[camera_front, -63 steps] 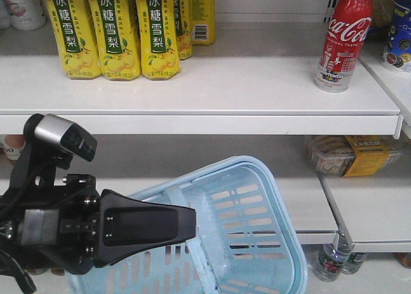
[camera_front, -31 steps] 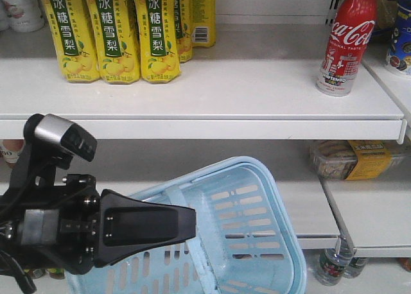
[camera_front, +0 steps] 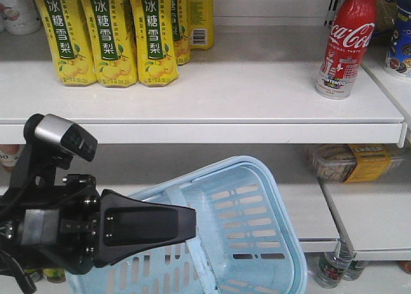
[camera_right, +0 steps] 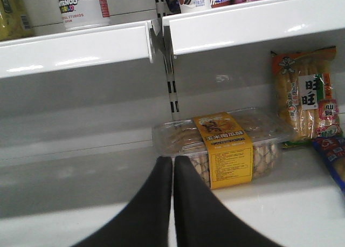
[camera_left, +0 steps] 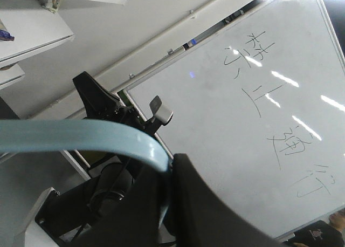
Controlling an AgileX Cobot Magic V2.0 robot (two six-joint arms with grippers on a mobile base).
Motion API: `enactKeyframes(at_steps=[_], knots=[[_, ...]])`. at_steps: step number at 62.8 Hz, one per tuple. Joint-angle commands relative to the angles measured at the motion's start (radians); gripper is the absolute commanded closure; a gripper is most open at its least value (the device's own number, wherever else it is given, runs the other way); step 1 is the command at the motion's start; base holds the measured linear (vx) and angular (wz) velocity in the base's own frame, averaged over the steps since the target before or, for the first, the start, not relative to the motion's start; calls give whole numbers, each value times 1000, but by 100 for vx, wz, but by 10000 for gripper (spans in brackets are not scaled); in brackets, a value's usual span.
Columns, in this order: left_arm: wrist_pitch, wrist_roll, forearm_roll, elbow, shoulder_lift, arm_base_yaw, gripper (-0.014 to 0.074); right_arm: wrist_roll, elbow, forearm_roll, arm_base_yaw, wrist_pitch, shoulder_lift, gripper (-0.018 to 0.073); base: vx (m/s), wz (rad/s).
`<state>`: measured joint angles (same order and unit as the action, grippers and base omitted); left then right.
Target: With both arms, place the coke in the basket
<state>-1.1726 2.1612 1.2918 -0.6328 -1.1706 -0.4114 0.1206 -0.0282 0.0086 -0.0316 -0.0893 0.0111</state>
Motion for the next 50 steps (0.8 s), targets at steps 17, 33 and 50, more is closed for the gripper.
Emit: enactKeyframes(at_steps=[17,33,50], knots=[[-175,2,-84,-26,22,-6,603,1,-8,-9,2,71,12,564,0,0],[-175,2,-84,-26,22,-6,603,1,-8,-9,2,71,12,564,0,0],[-175,2,-84,-26,22,-6,603,1,-8,-9,2,71,12,564,0,0]])
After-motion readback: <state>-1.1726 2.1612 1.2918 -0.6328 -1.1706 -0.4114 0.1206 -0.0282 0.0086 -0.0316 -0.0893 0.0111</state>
